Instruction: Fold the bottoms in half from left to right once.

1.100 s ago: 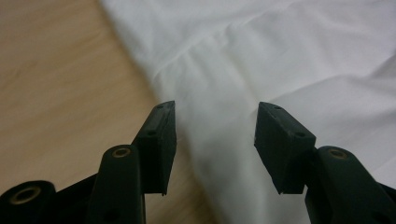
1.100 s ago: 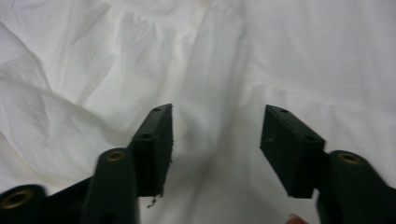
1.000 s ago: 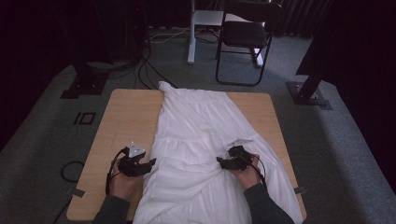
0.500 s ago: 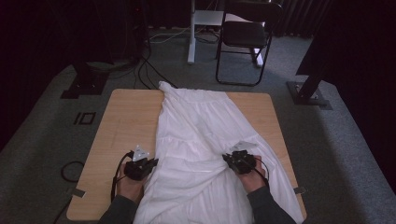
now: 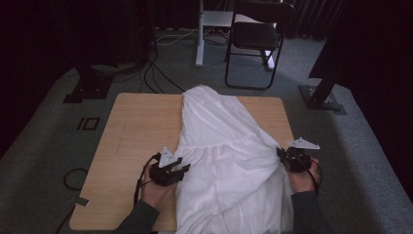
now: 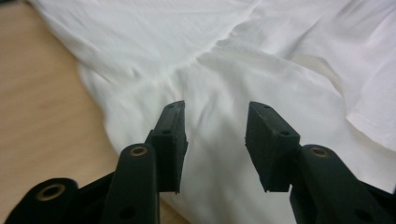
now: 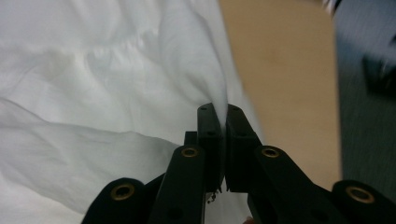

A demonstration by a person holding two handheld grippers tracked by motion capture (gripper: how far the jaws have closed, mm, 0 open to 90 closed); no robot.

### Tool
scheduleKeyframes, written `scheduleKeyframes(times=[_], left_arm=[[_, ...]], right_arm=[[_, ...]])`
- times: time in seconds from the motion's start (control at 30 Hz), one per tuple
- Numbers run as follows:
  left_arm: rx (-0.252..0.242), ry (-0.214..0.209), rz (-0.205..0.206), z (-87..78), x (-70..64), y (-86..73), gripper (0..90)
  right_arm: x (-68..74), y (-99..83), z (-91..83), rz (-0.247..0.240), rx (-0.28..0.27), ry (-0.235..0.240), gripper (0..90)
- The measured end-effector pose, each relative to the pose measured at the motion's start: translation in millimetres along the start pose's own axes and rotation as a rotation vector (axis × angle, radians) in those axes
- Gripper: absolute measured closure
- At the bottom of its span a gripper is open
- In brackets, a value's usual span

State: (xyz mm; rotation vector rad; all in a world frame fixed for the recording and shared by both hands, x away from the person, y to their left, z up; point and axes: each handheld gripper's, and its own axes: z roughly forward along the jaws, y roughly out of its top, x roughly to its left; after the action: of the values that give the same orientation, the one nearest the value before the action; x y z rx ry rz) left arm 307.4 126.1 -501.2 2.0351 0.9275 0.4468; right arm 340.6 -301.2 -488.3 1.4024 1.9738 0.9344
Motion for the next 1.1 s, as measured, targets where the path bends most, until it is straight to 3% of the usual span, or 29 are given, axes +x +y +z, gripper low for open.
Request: scheduleKeyframes(times=[0.03, 0.07, 0.1, 0.13, 0.17, 0.2, 0.23, 0.33, 0.37, 0.4, 0.43, 0.5, 0.53, 0.57, 0.6, 0.63, 0.67, 0.73, 0.77, 0.8, 0.9, 1.0, 1.03, 1.07, 1.1], left_arm=[[0.0, 0.0, 0.0, 0.0, 0.0, 0.0, 55.9], [0.055, -0.025, 0.045, 17.7, -9.2, -5.9, 55.9], [0.055, -0.025, 0.045, 17.7, -9.2, -5.9, 55.9], [0.12, 0.004, 0.091, 33.9, -16.4, -12.1, 55.9], [0.12, 0.004, 0.091, 33.9, -16.4, -12.1, 57.6], [0.169, 0.017, 0.115, 45.7, -19.2, -17.6, 57.6], [0.177, 0.026, 0.123, 53.3, -18.8, -22.1, 65.4], [0.189, 0.053, 0.114, 53.6, -15.1, -19.9, 76.7], [0.195, 0.089, 0.143, 54.8, -10.7, -18.6, 78.7], [0.195, 0.089, 0.143, 54.8, -10.7, -18.6, 80.8], [0.2, 0.125, 0.127, 55.9, -1.4, -17.7, 83.6], [0.203, 0.147, 0.133, 56.1, 4.3, -17.1, 86.4], [0.208, 0.16, 0.117, 56.1, 10.7, -16.3, 86.4], [0.226, 0.204, 0.093, 55.8, 24.5, -14.0, 87.5], [0.226, 0.204, 0.093, 55.8, 24.5, -14.0, 87.7], [0.241, 0.256, 0.087, 56.7, 39.5, -12.0, 87.9], [0.241, 0.256, 0.087, 56.7, 39.5, -12.0, 88.1], [0.252, 0.325, 0.089, 59.0, 56.0, -9.9, 88.1], [0.271, 0.374, 0.072, 60.9, 74.4, -6.7, 88.1], [0.271, 0.374, 0.072, 60.9, 74.4, -6.7, 88.1], [0.276, 0.385, 0.024, 63.8, 97.6, -1.3, 88.1], [0.276, 0.375, 0.006, 62.3, 99.0, 0.6, 88.3], [0.242, 0.347, 0.015, 54.2, 92.9, 1.8, 88.3], [0.242, 0.347, 0.015, 54.2, 92.9, 1.8, 88.3], [0.175, 0.3, 0.011, 39.4, 83.9, 3.9, 88.2]], right_arm=[[0.0, 0.0, 0.0, 0.0, 0.0, 0.0, 86.2], [-7.3, -18.8, 19.3, 0.02, 0.073, 0.01, 85.5], [-7.3, -18.8, 19.3, 0.02, 0.073, 0.01, 85.5], [-9.0, -24.9, 25.2, 0.031, 0.094, 0.012, 84.7], [-9.0, -24.9, 25.2, 0.031, 0.094, 0.012, 84.7], [-13.3, -35.7, 36.3, 0.053, 0.138, 0.02, 82.5], [-15.8, -43.1, 43.7, 0.067, 0.163, 0.033, 81.0], [-14.4, -44.3, 45.6, 0.065, 0.173, 0.037, 80.9], [-12.9, -43.4, 46.6, 0.062, 0.177, 0.043, 81.0], [-12.9, -43.4, 46.6, 0.062, 0.177, 0.043, 81.0], [-10.3, -42.7, 47.8, 0.07, 0.181, 0.059, 81.6], [-4.3, -42.2, 48.1, 0.081, 0.182, 0.081, 81.7], [-4.3, -42.2, 48.1, 0.081, 0.182, 0.081, 81.7], [5.5, -41.6, 48.5, 0.071, 0.182, 0.112, 81.7], [5.5, -41.6, 48.5, 0.071, 0.182, 0.112, 81.7], [16.3, -40.1, 49.7, 0.057, 0.183, 0.145, 81.6], [16.3, -40.1, 49.7, 0.057, 0.183, 0.145, 81.6], [26.3, -38.0, 52.3, 0.046, 0.183, 0.181, 81.5], [35.5, -34.9, 56.0, 0.039, 0.181, 0.217, 81.5], [35.5, -34.9, 56.0, 0.039, 0.181, 0.217, 81.5], [49.7, -26.0, 64.5, 0.008, 0.176, 0.234, 85.0], [52.7, -19.9, 62.9, -0.013, 0.158, 0.221, 86.0], [50.5, -11.8, 51.6, -0.027, 0.106, 0.205, 86.1], [50.5, -11.8, 51.6, -0.027, 0.106, 0.205, 86.1], [41.2, -3.5, 34.7, -0.003, 0.035, 0.2, 86.4]])
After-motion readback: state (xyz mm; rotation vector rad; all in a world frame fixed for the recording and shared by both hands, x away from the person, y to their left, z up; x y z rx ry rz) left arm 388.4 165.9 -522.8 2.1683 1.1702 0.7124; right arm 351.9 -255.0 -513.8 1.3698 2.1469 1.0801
